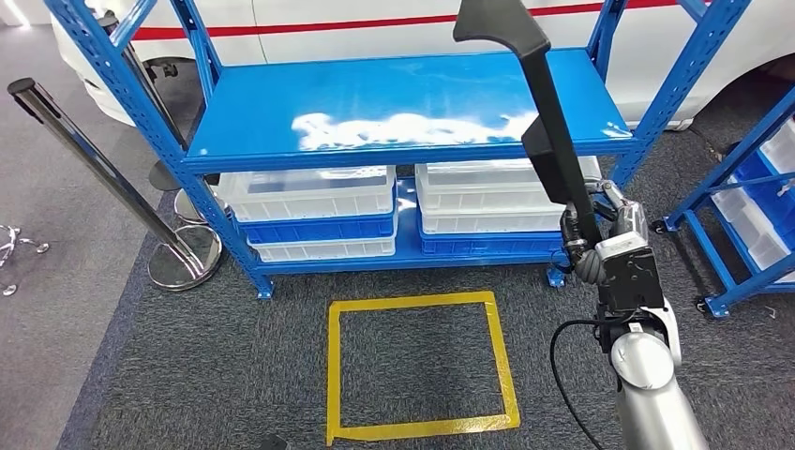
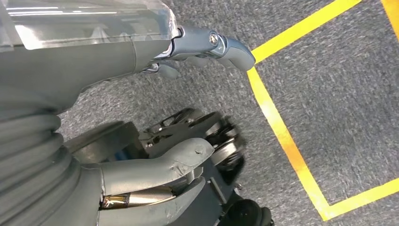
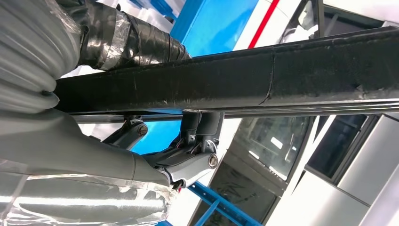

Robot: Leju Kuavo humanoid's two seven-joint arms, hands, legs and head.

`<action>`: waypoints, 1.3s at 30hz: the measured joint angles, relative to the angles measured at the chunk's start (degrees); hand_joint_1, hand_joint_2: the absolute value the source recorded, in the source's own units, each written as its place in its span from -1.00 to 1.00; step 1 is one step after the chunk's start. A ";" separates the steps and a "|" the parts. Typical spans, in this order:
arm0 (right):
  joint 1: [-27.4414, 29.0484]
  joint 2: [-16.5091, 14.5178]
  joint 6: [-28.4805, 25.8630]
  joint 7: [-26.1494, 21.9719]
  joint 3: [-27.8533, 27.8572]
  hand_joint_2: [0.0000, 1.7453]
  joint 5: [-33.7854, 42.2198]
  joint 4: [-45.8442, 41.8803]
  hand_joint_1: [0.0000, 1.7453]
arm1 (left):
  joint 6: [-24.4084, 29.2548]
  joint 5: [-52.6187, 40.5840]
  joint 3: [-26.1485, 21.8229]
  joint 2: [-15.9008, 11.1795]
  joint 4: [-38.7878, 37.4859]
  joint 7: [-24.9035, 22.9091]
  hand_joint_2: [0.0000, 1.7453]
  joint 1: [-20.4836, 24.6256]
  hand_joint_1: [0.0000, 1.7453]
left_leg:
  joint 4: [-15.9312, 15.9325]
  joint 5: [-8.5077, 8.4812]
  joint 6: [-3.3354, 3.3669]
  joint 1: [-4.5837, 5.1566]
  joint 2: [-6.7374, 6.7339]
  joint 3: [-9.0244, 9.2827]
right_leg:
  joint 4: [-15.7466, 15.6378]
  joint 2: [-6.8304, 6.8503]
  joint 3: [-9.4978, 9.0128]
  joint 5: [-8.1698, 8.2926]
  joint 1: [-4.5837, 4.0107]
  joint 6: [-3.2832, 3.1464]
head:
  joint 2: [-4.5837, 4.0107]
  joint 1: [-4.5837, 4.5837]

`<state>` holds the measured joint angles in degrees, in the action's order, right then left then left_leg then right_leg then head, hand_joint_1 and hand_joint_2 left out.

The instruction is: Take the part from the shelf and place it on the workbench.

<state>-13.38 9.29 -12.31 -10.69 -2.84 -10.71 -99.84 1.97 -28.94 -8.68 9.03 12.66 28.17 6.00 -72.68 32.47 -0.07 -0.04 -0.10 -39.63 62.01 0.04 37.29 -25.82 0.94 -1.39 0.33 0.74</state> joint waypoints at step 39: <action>-0.09 -0.24 -0.03 0.04 -0.31 1.00 -0.01 0.30 1.00 | 0.22 -0.50 -0.19 -0.03 -0.01 0.64 1.00 -0.01 -1.00 | 15.70 -6.78 1.74 0.35 0.10 7.64 | -1.10 0.05 -1.85 -1.00 0.85 2.18 | 0.00 -0.02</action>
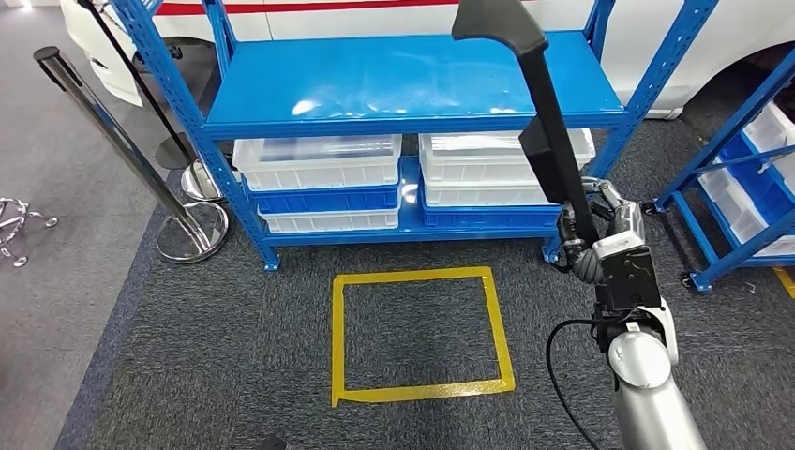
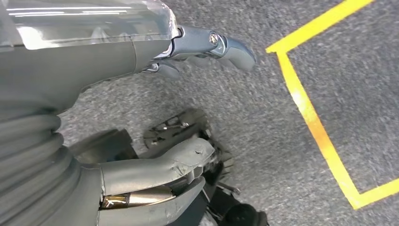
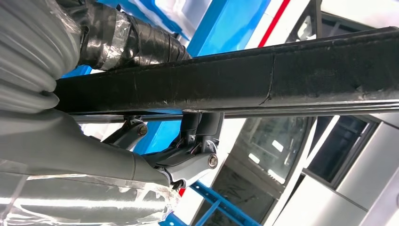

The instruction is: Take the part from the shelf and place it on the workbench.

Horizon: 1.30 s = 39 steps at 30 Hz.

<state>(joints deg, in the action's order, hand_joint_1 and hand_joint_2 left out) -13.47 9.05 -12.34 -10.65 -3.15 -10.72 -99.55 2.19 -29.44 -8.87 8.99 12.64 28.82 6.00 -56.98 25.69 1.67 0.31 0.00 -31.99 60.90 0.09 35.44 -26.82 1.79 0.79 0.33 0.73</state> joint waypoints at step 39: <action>0.46 -0.09 0.03 -0.01 -0.02 1.00 -0.02 0.20 1.00 | -0.21 -0.72 -0.11 0.09 -0.01 -0.58 1.00 0.00 -1.00 | -1.14 -1.80 1.52 0.66 -0.36 -3.07 | 8.37 0.09 1.67 -4.37 0.02 1.17 | 0.00 0.08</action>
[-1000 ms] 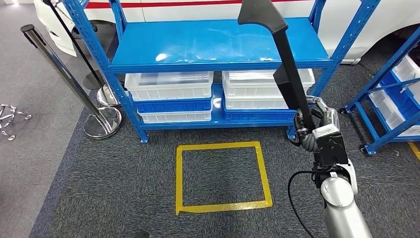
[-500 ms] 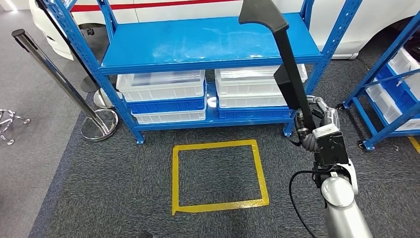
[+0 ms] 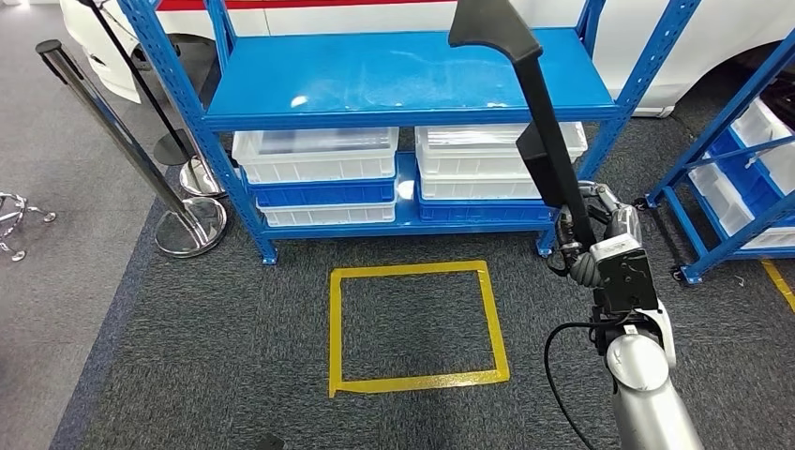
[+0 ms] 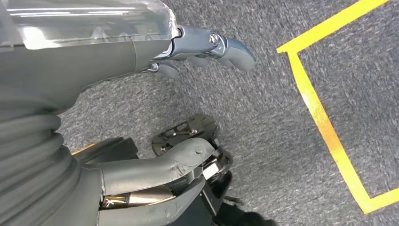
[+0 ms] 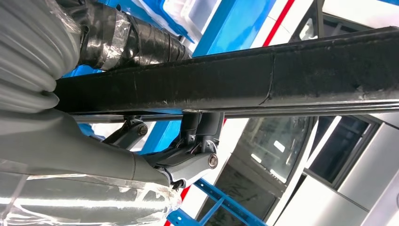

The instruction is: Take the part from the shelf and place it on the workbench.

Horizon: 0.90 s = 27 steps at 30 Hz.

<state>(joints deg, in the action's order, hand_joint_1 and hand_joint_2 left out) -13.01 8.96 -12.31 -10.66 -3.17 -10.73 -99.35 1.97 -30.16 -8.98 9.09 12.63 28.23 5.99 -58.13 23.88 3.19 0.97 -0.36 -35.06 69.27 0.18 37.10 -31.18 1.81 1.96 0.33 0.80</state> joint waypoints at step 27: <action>-0.82 -0.20 -0.04 0.03 -0.02 1.00 -0.09 0.07 1.00 | 0.18 -0.10 -0.61 0.02 0.00 -0.28 1.00 0.29 -1.00 | 1.56 0.63 0.08 -0.13 -0.03 2.30 | 3.79 -0.20 4.52 -2.11 -0.33 -0.75 | 0.00 -0.05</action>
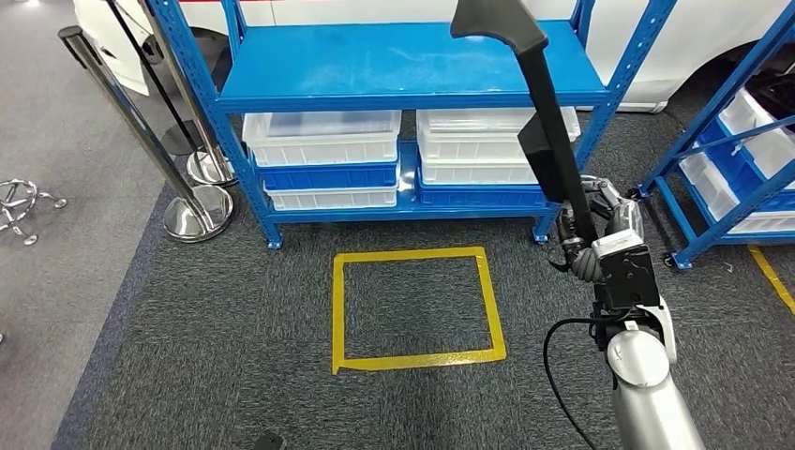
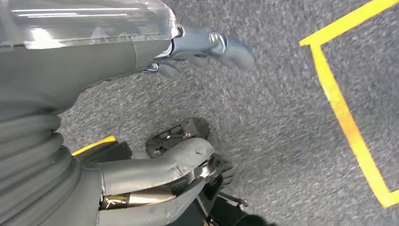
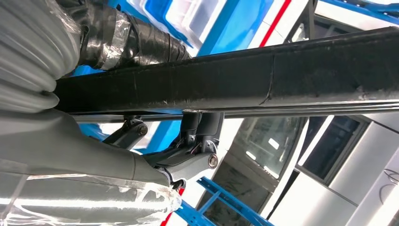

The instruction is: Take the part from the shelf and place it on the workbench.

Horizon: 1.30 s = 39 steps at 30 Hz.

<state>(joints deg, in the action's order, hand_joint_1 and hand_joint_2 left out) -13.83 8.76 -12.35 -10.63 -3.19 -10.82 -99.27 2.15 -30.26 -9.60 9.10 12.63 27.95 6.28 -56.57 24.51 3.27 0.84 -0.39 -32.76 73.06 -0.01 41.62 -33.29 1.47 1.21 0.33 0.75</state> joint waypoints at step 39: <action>-0.40 -0.29 -0.09 0.04 -0.02 1.00 -0.46 0.09 1.00 | 0.28 -0.96 -0.60 0.10 0.00 0.43 1.00 0.01 -1.00 | -2.96 -0.77 -1.45 0.21 -0.09 -3.75 | -11.71 0.06 -9.44 3.47 -0.31 -0.98 | 0.00 0.07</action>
<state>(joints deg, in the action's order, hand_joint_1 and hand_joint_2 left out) -14.23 8.47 -12.44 -10.58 -3.21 -11.28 -99.18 2.44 -31.22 -10.19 9.20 12.63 28.38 6.30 -59.53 23.74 1.82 1.05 -0.48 -36.51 61.36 0.05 32.19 -29.82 1.16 0.23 0.33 0.82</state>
